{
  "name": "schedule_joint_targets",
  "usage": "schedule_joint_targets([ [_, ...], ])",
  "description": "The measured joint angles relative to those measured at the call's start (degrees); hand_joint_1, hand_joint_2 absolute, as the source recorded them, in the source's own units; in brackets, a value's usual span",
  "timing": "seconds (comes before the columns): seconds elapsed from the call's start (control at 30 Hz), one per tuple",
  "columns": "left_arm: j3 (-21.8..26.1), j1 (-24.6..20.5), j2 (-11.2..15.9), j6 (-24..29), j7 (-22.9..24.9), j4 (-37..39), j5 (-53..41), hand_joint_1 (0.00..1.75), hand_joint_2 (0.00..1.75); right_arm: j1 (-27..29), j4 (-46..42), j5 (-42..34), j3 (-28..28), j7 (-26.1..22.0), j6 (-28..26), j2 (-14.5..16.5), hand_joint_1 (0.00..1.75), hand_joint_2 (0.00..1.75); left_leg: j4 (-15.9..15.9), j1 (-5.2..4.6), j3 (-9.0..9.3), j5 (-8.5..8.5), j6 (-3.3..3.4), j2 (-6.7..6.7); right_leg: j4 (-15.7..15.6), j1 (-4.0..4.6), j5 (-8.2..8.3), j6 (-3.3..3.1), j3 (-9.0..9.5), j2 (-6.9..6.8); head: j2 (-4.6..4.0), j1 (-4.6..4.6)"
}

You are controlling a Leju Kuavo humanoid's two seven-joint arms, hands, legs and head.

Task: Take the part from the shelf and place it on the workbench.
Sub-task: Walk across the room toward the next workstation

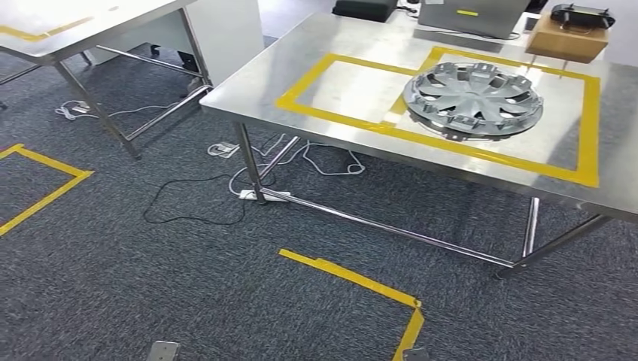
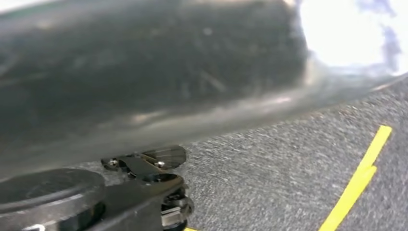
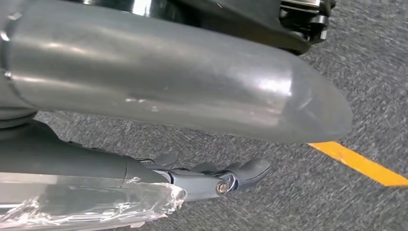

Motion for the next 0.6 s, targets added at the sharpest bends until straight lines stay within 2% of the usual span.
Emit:
schedule_joint_targets([
  [0.03,0.0,0.1,0.0,0.0,0.0,0.0,0.0,0.00,0.00,0.0,0.0,-0.1,-0.1,0.0,0.1,0.0,0.00,0.00,0.0,-0.05,-0.05,0.15,-0.12,-0.78,-2.4,0.00,1.83,-0.19,1.15,0.23,0.00,0.00],
  [0.07,0.0,0.1,0.0,0.0,0.0,0.0,0.0,0.00,0.00,0.0,0.0,-0.2,-0.2,0.0,0.2,0.0,0.00,0.00,0.0,-0.09,-0.08,0.28,-0.25,-1.57,-6.6,0.00,4.23,-0.49,3.21,1.09,0.00,0.01],
  [0.1,0.0,0.0,-0.1,0.1,0.0,0.0,0.0,0.00,0.00,-0.1,0.0,-0.3,-0.3,0.0,0.3,0.0,0.00,0.00,0.1,-0.18,-0.15,0.43,-0.44,-2.31,-10.9,-0.04,6.09,-0.85,5.28,2.63,0.00,-0.02],
  [0.13,0.0,-0.1,-0.2,0.1,0.0,0.0,0.0,0.00,0.00,-0.1,0.0,-0.3,-0.4,-0.1,0.3,0.0,0.00,0.00,0.1,-0.21,-0.32,0.59,-0.67,-3.03,-14.4,-0.11,7.26,-1.09,6.86,4.01,0.00,-0.04],
  [0.17,0.0,-0.2,-0.2,0.1,0.0,0.0,0.0,0.00,0.00,-0.1,0.0,-0.3,-0.5,-0.1,0.3,0.0,0.00,0.00,0.2,-0.18,-0.58,0.80,-0.97,-3.66,-16.4,-0.11,7.73,-1.28,7.77,5.10,0.00,-0.08],
  [0.2,0.0,-0.2,-0.3,0.2,0.0,0.0,0.0,0.00,0.00,-0.1,0.1,-0.2,-0.6,-0.1,0.3,0.0,0.00,0.00,0.2,-0.10,-0.89,1.05,-1.34,-4.29,-17.0,-0.09,7.61,-1.38,8.03,5.40,0.00,-0.12],
  [0.27,0.0,0.0,-0.3,0.3,0.0,0.0,0.0,0.00,0.00,-0.1,0.1,-0.1,-0.7,0.0,0.3,0.1,0.00,0.00,0.3,0.13,-1.47,1.42,-2.13,-5.15,-17.2,-0.08,8.05,-1.66,8.17,4.09,0.00,-0.13],
  [0.3,0.0,0.1,-0.3,0.3,0.0,0.0,0.0,0.00,0.00,-0.1,0.1,0.0,-0.7,0.0,0.3,0.1,0.00,0.00,0.8,0.11,-1.86,1.01,-2.48,-4.37,-17.4,-0.18,8.35,-1.91,8.20,3.32,0.00,-0.20],
  [0.33,0.0,0.2,-0.3,0.3,0.1,0.0,-0.1,0.00,0.00,-0.1,0.1,0.2,-0.7,0.1,0.3,0.2,0.00,0.00,2.3,0.07,-2.65,-0.11,-2.84,-2.95,-17.6,-0.28,8.64,-2.14,8.15,2.44,0.00,-0.41],
  [0.4,0.0,0.0,-0.4,0.3,0.1,0.0,-0.3,0.00,0.00,0.0,0.1,0.7,-0.9,0.3,0.3,0.2,0.00,0.00,8.9,0.13,-5.60,-4.09,-3.51,0.40,-17.7,-0.29,8.83,-2.41,7.94,0.48,0.00,-0.77],
  [0.43,0.0,-0.1,-0.4,0.3,0.1,0.0,-0.4,0.00,0.00,0.1,0.1,0.9,-0.9,0.4,0.2,0.2,0.00,0.00,12.9,0.28,-7.27,-5.93,-3.81,1.15,-17.6,-0.22,8.83,-2.45,7.80,-0.57,0.00,-0.88],
  [0.47,0.0,-0.1,-0.4,0.3,0.1,0.0,-0.5,0.00,0.00,0.1,0.1,1.1,-1.0,0.5,0.2,0.2,0.00,0.00,15.7,0.42,-8.34,-6.92,-4.03,1.47,-17.5,-0.18,8.82,-2.45,7.68,-1.56,0.00,-0.86],
  [0.5,0.0,0.0,-0.4,0.3,0.1,0.0,-0.6,0.00,0.00,0.1,0.1,1.2,-1.1,0.5,0.2,0.2,0.00,0.00,16.5,0.53,-8.38,-6.82,-4.16,1.64,-17.5,-0.15,8.81,-2.45,7.59,-2.46,0.00,-0.87],
  [0.53,0.0,0.1,-0.4,0.3,0.2,0.0,-0.6,0.00,0.00,0.1,0.1,1.4,-1.2,0.5,0.1,0.2,0.00,0.00,14.9,0.59,-7.17,-5.64,-4.19,1.85,-17.4,-0.14,8.79,-2.42,7.54,-3.24,0.00,-0.88],
  [0.57,0.0,0.2,-0.3,0.3,0.2,0.0,-0.6,0.00,0.00,0.0,0.1,1.5,-1.2,0.5,0.1,0.2,0.00,0.00,11.3,0.58,-4.93,-3.86,-4.10,2.44,-17.4,-0.13,8.75,-2.34,7.58,-3.97,0.00,-0.89],
  [0.6,0.0,0.1,-0.3,0.4,0.2,0.0,-0.7,0.00,0.00,-0.1,0.1,1.7,-1.3,0.6,0.1,0.2,0.00,0.00,7.1,0.44,-2.38,-2.42,-3.93,3.77,-17.3,-0.02,8.66,-2.21,7.65,-4.63,0.00,-0.91],
])
